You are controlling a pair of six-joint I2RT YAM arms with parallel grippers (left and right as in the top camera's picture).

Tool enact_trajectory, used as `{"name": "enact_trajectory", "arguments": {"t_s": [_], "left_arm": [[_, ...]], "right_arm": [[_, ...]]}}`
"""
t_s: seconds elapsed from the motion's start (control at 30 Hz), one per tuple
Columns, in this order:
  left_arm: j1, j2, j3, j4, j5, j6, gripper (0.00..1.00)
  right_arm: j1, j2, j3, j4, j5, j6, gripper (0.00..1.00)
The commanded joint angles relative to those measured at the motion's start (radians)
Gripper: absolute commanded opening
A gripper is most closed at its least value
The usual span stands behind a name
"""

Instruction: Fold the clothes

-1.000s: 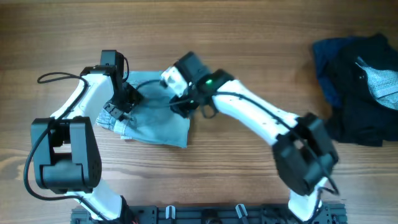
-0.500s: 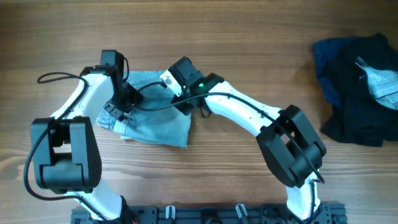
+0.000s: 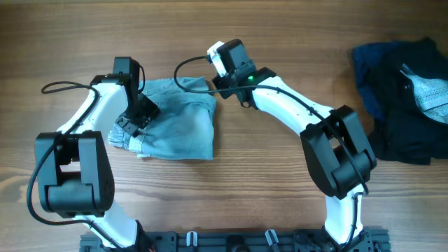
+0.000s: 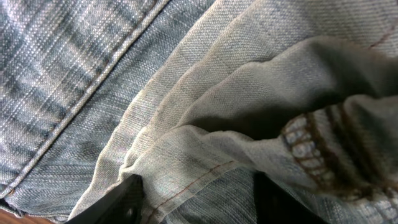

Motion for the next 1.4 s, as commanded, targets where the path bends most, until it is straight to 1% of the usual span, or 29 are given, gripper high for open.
{"name": "enact_trajectory", "arguments": {"t_s": [0.0, 0.03, 0.07, 0.13, 0.2, 0.3, 0.43, 0.57, 0.7, 0.77, 0.8, 0.83, 0.87, 0.9, 1.0, 1.03, 1.07, 1.1, 1.13, 1.23, 1.3, 1.37], "left_arm": [[0.010, 0.050, -0.041, -0.014, -0.061, 0.021, 0.57], [0.010, 0.050, -0.041, -0.014, -0.061, 0.021, 0.58], [0.010, 0.050, -0.041, -0.015, -0.061, 0.021, 0.58], [0.010, 0.050, -0.041, -0.014, -0.061, 0.021, 0.59], [0.010, 0.050, -0.041, -0.014, -0.061, 0.021, 0.59], [0.010, 0.050, -0.041, -0.014, -0.061, 0.021, 0.59], [0.010, 0.050, -0.041, -0.020, -0.060, 0.021, 0.59], [0.010, 0.050, -0.041, -0.021, -0.061, 0.021, 0.60], [0.010, 0.050, -0.041, -0.021, -0.061, 0.021, 0.60], [0.010, 0.050, -0.041, -0.021, -0.061, 0.021, 0.60], [0.010, 0.050, -0.041, -0.021, -0.061, 0.021, 0.60], [0.010, 0.050, -0.041, -0.021, -0.061, 0.021, 0.60], [0.010, 0.050, -0.041, -0.021, -0.061, 0.021, 0.60], [0.010, 0.050, -0.041, -0.021, -0.061, 0.021, 0.60], [0.010, 0.050, -0.041, -0.021, -0.061, 0.021, 0.60], [0.010, 0.050, -0.041, -0.021, -0.061, 0.021, 0.60], [0.010, 0.050, -0.041, -0.022, -0.061, 0.024, 0.60], [0.010, 0.050, -0.041, -0.022, -0.061, 0.024, 0.59], [0.010, 0.050, -0.041, -0.022, -0.061, 0.024, 0.59], [0.010, 0.050, -0.041, -0.021, -0.061, 0.029, 0.57], [0.010, 0.050, -0.041, -0.023, -0.061, 0.067, 0.56], [0.010, 0.050, -0.041, -0.022, -0.061, 0.069, 0.56]], "right_arm": [[0.015, 0.007, 0.005, -0.074, -0.067, 0.043, 0.21], [0.015, -0.012, 0.008, -0.134, -0.125, 0.061, 0.40], [0.015, -0.036, 0.008, -0.188, -0.179, 0.072, 0.44], [0.015, -0.099, 0.008, -0.272, -0.239, 0.086, 0.45], [0.015, -0.173, 0.008, -0.316, -0.249, 0.084, 0.47], [0.015, -0.219, 0.008, -0.336, -0.274, 0.042, 0.54], [0.020, -0.161, 0.007, -0.342, -0.447, 0.014, 0.54], [0.021, -0.022, 0.007, -0.301, -0.450, 0.026, 0.54], [0.022, 0.017, 0.007, -0.267, -0.447, 0.023, 0.55], [0.022, 0.035, 0.007, -0.222, -0.445, 0.025, 0.54], [0.022, 0.036, 0.007, -0.204, -0.433, 0.032, 0.52], [0.022, 0.036, 0.007, -0.182, -0.401, 0.056, 0.36], [0.022, 0.036, 0.007, -0.172, -0.394, 0.056, 0.30], [0.022, 0.038, 0.007, -0.169, -0.394, 0.056, 0.28], [0.022, 0.055, 0.007, -0.169, -0.394, 0.056, 0.33], [0.022, 0.056, 0.007, -0.166, -0.393, 0.056, 0.26], [0.021, 0.056, 0.008, -0.153, -0.380, 0.056, 0.16], [0.021, 0.056, 0.008, -0.134, -0.348, 0.061, 0.08], [0.021, 0.056, 0.008, -0.105, -0.312, 0.064, 0.04], [0.016, 0.056, 0.008, -0.025, -0.265, 0.079, 0.04], [0.013, 0.056, 0.009, 0.040, -0.196, 0.085, 0.04], [0.013, 0.056, 0.008, 0.088, -0.143, 0.086, 0.04]]}}
